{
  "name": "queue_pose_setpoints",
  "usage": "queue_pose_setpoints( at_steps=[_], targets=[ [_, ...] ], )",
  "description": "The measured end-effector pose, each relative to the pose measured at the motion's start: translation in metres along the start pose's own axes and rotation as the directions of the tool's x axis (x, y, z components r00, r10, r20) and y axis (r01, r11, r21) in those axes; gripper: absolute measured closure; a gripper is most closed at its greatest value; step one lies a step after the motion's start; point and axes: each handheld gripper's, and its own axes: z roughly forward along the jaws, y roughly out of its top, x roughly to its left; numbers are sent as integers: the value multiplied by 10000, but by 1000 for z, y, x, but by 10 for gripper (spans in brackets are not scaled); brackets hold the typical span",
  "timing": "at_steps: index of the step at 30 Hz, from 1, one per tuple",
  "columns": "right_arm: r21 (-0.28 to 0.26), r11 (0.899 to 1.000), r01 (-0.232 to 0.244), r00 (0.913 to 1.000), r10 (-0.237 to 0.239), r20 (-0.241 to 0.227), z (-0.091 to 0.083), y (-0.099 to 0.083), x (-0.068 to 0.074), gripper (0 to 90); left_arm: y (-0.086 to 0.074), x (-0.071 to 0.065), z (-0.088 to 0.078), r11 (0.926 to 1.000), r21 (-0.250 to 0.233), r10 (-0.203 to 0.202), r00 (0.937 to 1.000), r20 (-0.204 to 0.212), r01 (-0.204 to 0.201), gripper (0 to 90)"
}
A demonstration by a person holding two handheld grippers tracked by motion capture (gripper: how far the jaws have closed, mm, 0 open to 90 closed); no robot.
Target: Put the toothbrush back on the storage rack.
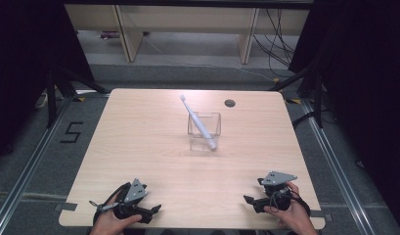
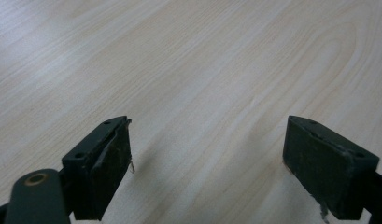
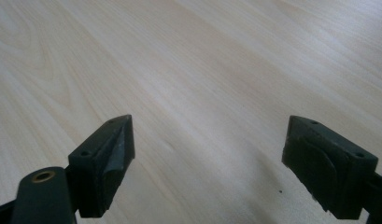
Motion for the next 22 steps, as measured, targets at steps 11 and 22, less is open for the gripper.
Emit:
queue_pose_setpoints(
  at_steps=[11, 22],
  targets=[
    [312, 9995, -59, 9997, 52, 231, 1, 0, 4, 173, 0, -1, -1, 10000, -36, -76, 10000, 20, 76, 150],
    [222, 9986, 483, 9986, -487, 192, 4, 0, -1, 174, 0, 0, 0, 10000, -15, 39, 10000, 13, -39, 150]
  ],
)
